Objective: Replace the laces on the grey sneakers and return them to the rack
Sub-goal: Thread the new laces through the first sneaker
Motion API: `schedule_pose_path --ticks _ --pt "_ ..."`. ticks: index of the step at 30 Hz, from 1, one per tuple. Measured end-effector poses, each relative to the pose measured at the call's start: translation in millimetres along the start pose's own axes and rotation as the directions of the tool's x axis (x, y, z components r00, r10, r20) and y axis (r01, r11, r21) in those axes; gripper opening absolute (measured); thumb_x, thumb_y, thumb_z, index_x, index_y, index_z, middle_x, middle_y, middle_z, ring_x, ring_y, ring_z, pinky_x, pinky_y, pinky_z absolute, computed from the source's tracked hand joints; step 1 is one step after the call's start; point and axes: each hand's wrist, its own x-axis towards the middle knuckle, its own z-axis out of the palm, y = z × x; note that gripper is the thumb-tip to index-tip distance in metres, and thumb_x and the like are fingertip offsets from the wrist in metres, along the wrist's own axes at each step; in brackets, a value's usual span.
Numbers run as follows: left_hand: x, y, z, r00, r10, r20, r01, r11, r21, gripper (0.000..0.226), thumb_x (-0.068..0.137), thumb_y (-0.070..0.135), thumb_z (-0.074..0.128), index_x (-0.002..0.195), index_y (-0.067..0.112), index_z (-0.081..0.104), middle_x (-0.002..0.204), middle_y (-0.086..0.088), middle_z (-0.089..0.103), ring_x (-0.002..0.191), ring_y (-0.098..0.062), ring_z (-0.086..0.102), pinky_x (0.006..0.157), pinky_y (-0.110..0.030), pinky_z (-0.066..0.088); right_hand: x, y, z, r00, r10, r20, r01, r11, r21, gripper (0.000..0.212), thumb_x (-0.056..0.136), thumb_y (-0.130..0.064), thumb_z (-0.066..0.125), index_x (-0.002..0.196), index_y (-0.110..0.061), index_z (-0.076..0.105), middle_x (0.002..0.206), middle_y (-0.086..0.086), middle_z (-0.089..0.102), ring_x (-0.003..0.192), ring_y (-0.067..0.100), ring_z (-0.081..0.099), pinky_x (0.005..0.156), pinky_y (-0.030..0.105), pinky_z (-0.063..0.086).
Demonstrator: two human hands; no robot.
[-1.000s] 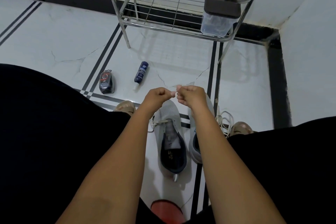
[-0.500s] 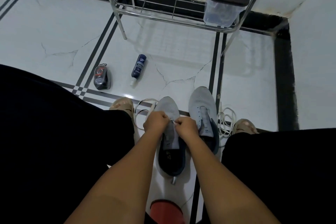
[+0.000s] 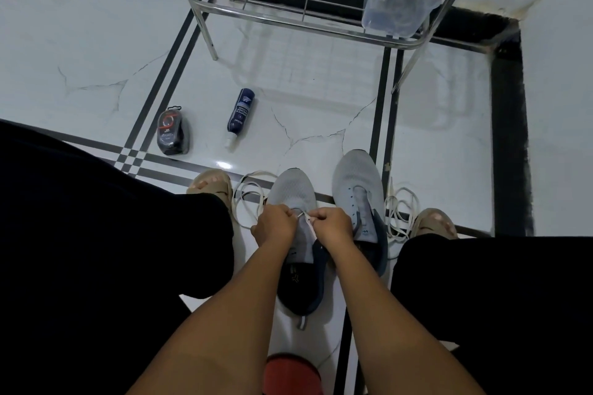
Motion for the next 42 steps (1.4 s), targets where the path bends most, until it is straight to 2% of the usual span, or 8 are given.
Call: schedule_pose_path --ticks 7,13,21,26,32,35,38,42 --pt "0.8 2.0 1.3 0.994 0.063 -0.089 -0.064 0.998 -0.008 0.017 0.090 0.034 0.059 0.088 0.030 0.075 0.101 0.002 0.066 0.098 -0.023 0.058 0.087 -0.039 0.035 5.3 1.8 -1.5 0.999 -0.022 0.041 0.024 0.999 -0.031 0.023 0.093 -0.015 0.060 0.111 -0.016 0.073 0.117 0.004 0.069 0.108 0.021 0.062 0.085 0.018 0.044" --pt "-5.2 6.1 -1.3 0.968 0.240 -0.077 -0.216 0.948 0.233 0.021 0.092 0.022 0.053 0.093 0.028 0.073 0.104 -0.002 0.057 0.105 -0.025 0.051 0.085 -0.039 0.031 5.4 3.0 0.3 0.999 -0.032 0.034 0.033 0.998 -0.044 0.022 0.092 -0.015 0.060 0.109 -0.016 0.074 0.113 0.004 0.071 0.105 0.020 0.064 0.086 0.020 0.046" --pt "-16.2 9.4 8.7 0.973 0.034 -0.229 -0.028 0.999 0.028 0.016 0.091 0.022 0.057 0.089 0.027 0.072 0.103 0.000 0.060 0.100 -0.022 0.052 0.081 -0.036 0.028 4.6 2.5 1.4 0.998 -0.038 0.056 0.040 0.999 -0.032 0.021 0.092 -0.016 0.061 0.109 -0.017 0.074 0.114 0.003 0.070 0.106 0.020 0.064 0.090 0.023 0.048" --pt "-16.5 7.2 12.4 0.933 0.281 -0.225 -0.209 0.932 0.297 0.020 0.091 0.017 0.051 0.089 0.022 0.070 0.096 0.001 0.058 0.096 -0.022 0.050 0.077 -0.033 0.025 3.8 5.1 1.7 0.997 -0.038 0.072 0.038 0.999 0.000 0.022 0.091 -0.016 0.063 0.111 -0.016 0.073 0.116 0.003 0.070 0.107 0.019 0.063 0.086 0.018 0.046" --pt "-13.7 -0.8 16.4 0.963 0.144 -0.230 -0.152 0.988 -0.018 0.015 0.091 0.014 0.053 0.092 0.016 0.068 0.105 -0.001 0.058 0.092 -0.023 0.056 0.075 -0.034 0.043 4.5 1.1 6.3 0.995 -0.027 0.094 0.023 0.999 0.049 0.019 0.090 -0.022 0.065 0.107 -0.020 0.075 0.110 0.002 0.072 0.102 0.019 0.065 0.090 0.028 0.052" --pt "-8.9 -4.2 18.0 0.975 0.144 -0.171 -0.161 0.983 -0.091 0.017 0.091 0.014 0.051 0.093 0.016 0.068 0.100 0.001 0.054 0.092 -0.022 0.055 0.064 -0.023 0.037 9.8 -0.4 7.2 0.998 -0.002 0.068 -0.006 0.993 0.120 0.013 0.089 -0.024 0.063 0.099 -0.024 0.071 0.098 0.003 0.072 0.095 0.023 0.066 0.089 0.037 0.054" --pt "-10.7 -2.1 17.4 0.976 0.142 -0.166 -0.161 0.981 -0.111 0.017 0.091 0.014 0.049 0.091 0.018 0.066 0.098 0.002 0.053 0.090 -0.017 0.050 0.063 -0.022 0.032 14.7 -5.2 11.2 0.997 -0.073 0.022 0.073 0.997 -0.022 0.010 0.089 -0.022 0.058 0.089 -0.032 0.061 0.097 0.000 0.067 0.089 0.023 0.062 0.083 0.037 0.053" --pt "-18.3 1.9 10.5 0.963 0.142 -0.229 -0.162 0.984 -0.069 0.005 0.090 0.014 0.050 0.092 0.017 0.053 0.097 -0.002 0.059 0.091 -0.023 0.055 0.075 -0.038 0.046 15.9 -9.0 14.3 0.988 -0.157 0.001 0.155 0.973 -0.168 0.015 0.089 -0.020 0.055 0.076 -0.027 0.057 0.102 0.003 0.057 0.088 0.027 0.060 0.080 0.040 0.052"
